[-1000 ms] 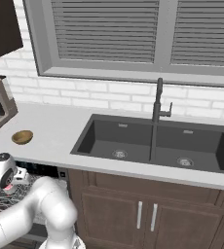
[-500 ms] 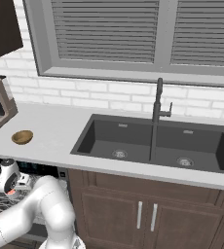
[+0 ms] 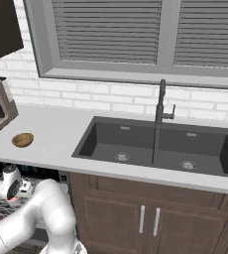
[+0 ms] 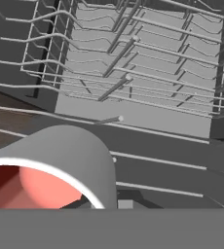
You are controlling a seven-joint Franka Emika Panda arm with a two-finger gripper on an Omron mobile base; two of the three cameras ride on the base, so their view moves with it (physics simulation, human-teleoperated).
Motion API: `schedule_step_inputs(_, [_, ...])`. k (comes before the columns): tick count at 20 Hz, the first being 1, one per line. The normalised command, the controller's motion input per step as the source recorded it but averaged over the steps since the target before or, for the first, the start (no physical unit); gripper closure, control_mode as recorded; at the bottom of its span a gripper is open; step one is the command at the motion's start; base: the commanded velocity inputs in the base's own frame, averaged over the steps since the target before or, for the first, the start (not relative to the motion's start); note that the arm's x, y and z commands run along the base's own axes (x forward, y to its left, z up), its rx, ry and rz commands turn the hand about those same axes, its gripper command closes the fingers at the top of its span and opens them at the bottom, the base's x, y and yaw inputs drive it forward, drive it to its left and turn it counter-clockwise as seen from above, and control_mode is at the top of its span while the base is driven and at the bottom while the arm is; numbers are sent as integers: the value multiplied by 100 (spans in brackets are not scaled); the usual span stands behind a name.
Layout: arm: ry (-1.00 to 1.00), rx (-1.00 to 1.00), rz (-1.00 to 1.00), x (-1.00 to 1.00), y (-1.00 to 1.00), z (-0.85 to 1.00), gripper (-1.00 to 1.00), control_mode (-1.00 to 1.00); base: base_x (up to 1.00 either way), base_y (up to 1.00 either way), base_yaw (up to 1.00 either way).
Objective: Pick up the cup and bowl from the counter, place them in the dishwasher, and close the dishwasher door.
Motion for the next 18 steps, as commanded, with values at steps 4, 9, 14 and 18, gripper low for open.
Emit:
schedule_step_inputs(4, [3, -1, 0, 0, 0, -3, 100, -100, 0, 0, 0])
schedule_step_inputs(9, [0, 0, 0, 0, 0, 0, -100, -100, 0, 0, 0])
schedule_step_inputs(14, [0, 0, 0, 0, 0, 16, -100, -100, 0, 0, 0])
schedule_step_inputs(18, [0, 1, 0, 0, -5, 63, -100, -100, 0, 0, 0])
